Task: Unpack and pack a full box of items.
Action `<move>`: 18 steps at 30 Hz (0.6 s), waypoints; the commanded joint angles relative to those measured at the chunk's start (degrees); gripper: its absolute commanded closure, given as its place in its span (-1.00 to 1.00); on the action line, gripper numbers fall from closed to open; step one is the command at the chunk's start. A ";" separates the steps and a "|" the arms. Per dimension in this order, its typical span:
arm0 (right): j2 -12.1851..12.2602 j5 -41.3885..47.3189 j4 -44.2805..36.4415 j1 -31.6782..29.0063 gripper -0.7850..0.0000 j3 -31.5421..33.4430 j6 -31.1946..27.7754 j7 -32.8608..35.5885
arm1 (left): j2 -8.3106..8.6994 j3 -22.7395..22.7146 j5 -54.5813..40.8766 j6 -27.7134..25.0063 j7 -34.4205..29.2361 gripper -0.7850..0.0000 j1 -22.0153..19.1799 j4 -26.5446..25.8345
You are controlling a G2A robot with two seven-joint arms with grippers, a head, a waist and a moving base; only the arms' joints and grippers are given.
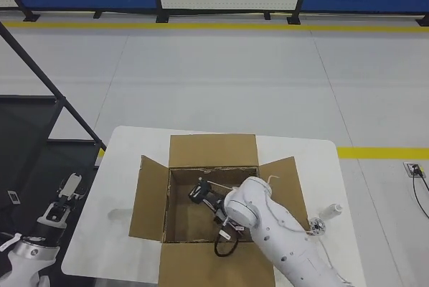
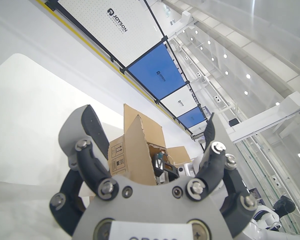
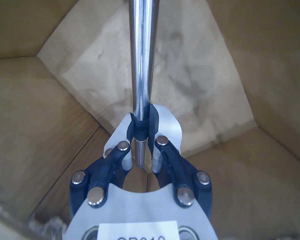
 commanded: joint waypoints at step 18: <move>2.21 -13.42 -34.13 -17.54 1.00 7.37 18.81 -19.60 | 0.77 -1.76 12.38 -14.11 -9.02 -1.00 10.21 -3.15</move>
